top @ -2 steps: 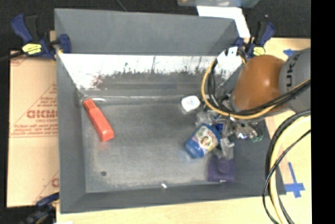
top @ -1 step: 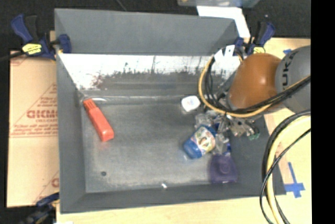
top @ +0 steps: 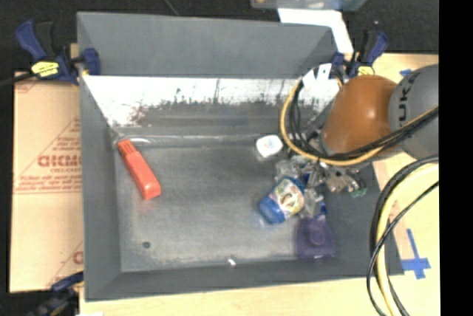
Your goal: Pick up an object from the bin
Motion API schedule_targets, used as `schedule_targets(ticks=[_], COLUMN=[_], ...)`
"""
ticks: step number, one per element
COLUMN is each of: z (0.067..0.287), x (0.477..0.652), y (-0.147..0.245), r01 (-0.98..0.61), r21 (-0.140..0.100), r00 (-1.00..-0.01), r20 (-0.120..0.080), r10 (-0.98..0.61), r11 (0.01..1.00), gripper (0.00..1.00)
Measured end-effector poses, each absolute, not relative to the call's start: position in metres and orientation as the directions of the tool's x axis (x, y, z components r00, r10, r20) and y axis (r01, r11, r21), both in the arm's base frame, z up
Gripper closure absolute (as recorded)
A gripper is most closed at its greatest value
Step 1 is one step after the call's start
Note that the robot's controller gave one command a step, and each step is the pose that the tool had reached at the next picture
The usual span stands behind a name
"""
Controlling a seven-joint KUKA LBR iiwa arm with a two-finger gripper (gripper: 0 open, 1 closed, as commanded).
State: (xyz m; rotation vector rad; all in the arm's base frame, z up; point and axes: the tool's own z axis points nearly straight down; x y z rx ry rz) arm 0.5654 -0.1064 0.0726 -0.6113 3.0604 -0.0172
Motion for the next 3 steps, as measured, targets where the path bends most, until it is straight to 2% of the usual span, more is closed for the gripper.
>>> schedule_targets(ticks=[1, 2, 3], z=[0.079, 0.108, 0.149], x=[0.565, 0.562, 0.566], y=[-0.107, -0.107, -0.108], r01=[-0.384, -0.383, -0.382], r21=[-0.017, -0.011, -0.018], r00=[-0.923, -0.924, -0.924], r20=[-0.020, -0.010, -0.020], r10=[-0.384, -0.383, -0.382], r11=[0.923, 0.924, 0.924], gripper=[1.00, 1.00, 1.00])
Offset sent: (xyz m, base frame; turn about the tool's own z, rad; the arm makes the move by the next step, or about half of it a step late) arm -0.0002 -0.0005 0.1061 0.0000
